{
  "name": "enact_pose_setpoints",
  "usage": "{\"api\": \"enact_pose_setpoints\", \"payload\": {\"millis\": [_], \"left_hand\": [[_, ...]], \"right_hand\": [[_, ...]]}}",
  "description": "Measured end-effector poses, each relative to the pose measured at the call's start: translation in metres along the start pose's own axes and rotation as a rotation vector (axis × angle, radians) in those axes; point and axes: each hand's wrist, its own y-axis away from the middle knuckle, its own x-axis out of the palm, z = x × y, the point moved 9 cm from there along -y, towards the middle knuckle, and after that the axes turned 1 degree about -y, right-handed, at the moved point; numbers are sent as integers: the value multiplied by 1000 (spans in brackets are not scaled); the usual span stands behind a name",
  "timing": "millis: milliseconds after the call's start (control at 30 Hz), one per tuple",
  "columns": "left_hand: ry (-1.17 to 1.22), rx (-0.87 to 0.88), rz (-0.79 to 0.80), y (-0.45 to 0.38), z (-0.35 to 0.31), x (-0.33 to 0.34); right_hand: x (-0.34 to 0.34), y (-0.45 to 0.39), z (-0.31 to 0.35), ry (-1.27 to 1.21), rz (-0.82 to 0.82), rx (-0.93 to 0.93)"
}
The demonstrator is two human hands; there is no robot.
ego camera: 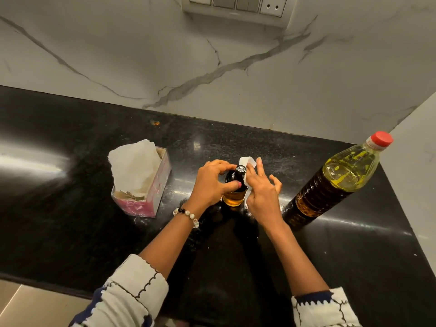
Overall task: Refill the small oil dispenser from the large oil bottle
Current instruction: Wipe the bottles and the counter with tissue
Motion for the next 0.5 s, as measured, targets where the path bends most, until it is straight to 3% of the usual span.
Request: {"api": "enact_pose_setpoints", "payload": {"millis": [100,200,300,367,433,500], "left_hand": [[10,11,85,-3,4,3],[-2,12,183,-9,4,6],[30,-10,252,-13,2,8],[55,-45,236,-12,4,7],[86,-57,191,-8,6,5],[119,-36,142,-2,2,5]], "right_hand": [[-3,17,6,37,-30,-37],[-16,32,20,55,-164,-151],[-46,28,2,-251,-358,43],[-60,20,-10,-405,-405,190],[-62,6,-3,-398,-301,155],[-50,-5,14,-384,-75,38]]}}
